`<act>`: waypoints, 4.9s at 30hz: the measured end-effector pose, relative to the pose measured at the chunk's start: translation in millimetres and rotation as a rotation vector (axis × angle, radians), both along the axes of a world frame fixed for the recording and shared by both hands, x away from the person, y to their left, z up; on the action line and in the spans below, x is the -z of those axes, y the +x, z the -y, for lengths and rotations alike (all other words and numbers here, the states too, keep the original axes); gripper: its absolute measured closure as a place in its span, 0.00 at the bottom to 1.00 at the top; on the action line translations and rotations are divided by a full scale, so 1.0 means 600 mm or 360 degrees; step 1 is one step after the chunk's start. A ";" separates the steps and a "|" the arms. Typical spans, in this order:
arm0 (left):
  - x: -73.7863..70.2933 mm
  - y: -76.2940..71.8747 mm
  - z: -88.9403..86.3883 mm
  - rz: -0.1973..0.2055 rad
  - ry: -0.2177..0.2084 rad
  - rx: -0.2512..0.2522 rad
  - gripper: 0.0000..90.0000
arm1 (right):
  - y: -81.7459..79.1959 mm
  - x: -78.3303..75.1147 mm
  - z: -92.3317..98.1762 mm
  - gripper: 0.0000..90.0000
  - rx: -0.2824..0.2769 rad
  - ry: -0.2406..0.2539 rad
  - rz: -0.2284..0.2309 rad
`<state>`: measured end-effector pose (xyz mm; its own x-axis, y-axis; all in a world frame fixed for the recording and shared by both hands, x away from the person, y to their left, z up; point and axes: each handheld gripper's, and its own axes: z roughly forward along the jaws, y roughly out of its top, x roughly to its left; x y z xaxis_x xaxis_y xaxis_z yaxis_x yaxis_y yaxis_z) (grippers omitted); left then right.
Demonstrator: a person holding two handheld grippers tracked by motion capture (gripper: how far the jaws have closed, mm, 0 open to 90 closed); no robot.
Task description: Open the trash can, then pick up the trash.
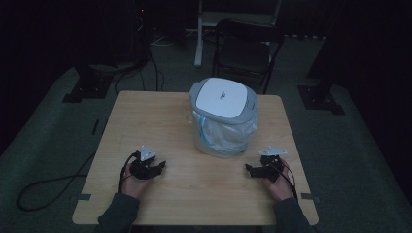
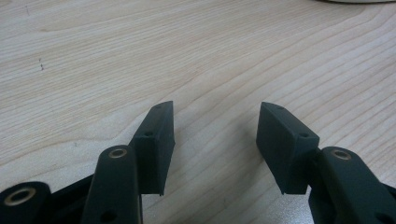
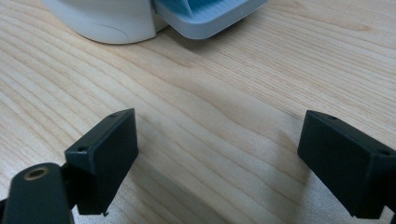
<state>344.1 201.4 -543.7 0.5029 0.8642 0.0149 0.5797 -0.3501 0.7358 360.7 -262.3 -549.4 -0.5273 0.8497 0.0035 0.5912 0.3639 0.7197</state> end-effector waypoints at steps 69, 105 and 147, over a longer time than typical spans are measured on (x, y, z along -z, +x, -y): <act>0.000 -0.001 0.000 -0.0001 -0.0004 -0.0004 0.52 | 0.089 -0.038 -0.036 1.00 0.0036 0.0132 0.0101; 0.000 0.000 0.001 -0.0003 -0.0004 -0.0001 0.52 | 0.099 -0.021 -0.035 1.00 0.0032 0.0168 0.0024; -0.063 0.074 0.034 0.0097 -0.0003 0.0081 0.58 | 0.098 -0.017 -0.036 1.00 0.0028 0.0195 0.0052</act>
<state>388.7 180.9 -506.0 0.5444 0.8376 0.0453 0.5152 -0.3765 0.7700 419.4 -240.8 -539.2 -0.5138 0.8531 0.0910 0.5725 0.2619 0.7770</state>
